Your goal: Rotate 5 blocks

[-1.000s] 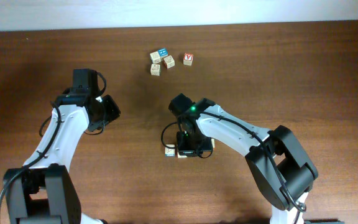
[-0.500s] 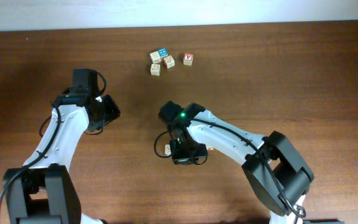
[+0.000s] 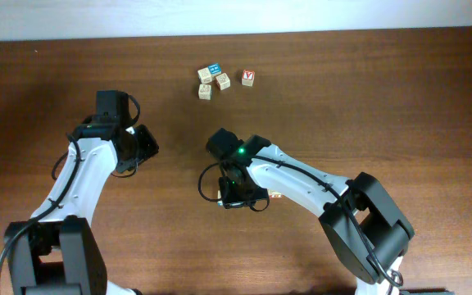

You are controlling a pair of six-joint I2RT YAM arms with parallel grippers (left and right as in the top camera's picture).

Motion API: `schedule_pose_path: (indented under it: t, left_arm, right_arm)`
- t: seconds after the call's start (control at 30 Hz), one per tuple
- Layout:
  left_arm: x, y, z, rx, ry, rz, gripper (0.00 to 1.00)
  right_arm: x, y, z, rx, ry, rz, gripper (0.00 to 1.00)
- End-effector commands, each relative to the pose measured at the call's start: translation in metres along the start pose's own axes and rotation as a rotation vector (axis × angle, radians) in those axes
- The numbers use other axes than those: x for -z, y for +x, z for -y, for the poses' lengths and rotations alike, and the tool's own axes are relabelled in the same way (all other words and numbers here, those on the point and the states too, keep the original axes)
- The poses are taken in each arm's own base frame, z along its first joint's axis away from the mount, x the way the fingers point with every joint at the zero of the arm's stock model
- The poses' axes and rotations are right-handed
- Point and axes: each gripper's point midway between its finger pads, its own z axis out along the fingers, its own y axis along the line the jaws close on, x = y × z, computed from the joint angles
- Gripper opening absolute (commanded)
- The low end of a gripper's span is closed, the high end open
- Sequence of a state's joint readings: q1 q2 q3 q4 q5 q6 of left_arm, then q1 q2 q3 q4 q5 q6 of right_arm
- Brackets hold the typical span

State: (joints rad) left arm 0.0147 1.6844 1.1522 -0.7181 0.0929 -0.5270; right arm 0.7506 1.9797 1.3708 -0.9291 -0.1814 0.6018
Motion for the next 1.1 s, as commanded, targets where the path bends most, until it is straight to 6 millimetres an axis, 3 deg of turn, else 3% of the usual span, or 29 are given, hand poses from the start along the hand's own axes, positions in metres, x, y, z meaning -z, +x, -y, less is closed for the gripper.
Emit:
schedule_pose_path:
  t: [0.0,0.13,0.27,0.43,0.67,1.07]
  left_arm:
    - [0.002,-0.005,0.000,-0.007,-0.006,0.014,0.37]
    - [0.002,-0.005,0.000,-0.007,-0.006,0.014,0.37]
    - [0.002,-0.007,0.000,-0.007,-0.003,0.021,0.38]
    - [0.002,-0.016,-0.005,-0.008,-0.039,0.063,0.40]
    - [0.002,-0.016,-0.005,-0.008,-0.039,0.063,0.41]
    - [0.002,-0.016,-0.005,-0.008,-0.039,0.063,0.42]
  right_arm:
    - [0.002,-0.008,0.002,-0.004,0.009,0.024,0.04]
    - [0.003,-0.011,0.003,-0.011,-0.001,0.025,0.04]
    - [0.024,-0.014,-0.016,0.074,-0.058,0.033,0.04]
    - [0.016,0.003,-0.040,0.202,-0.042,0.037,0.04]
    - [-0.005,0.006,-0.041,0.204,-0.032,-0.003,0.04]
    - [-0.004,-0.017,-0.035,0.162,-0.033,0.064,0.04]
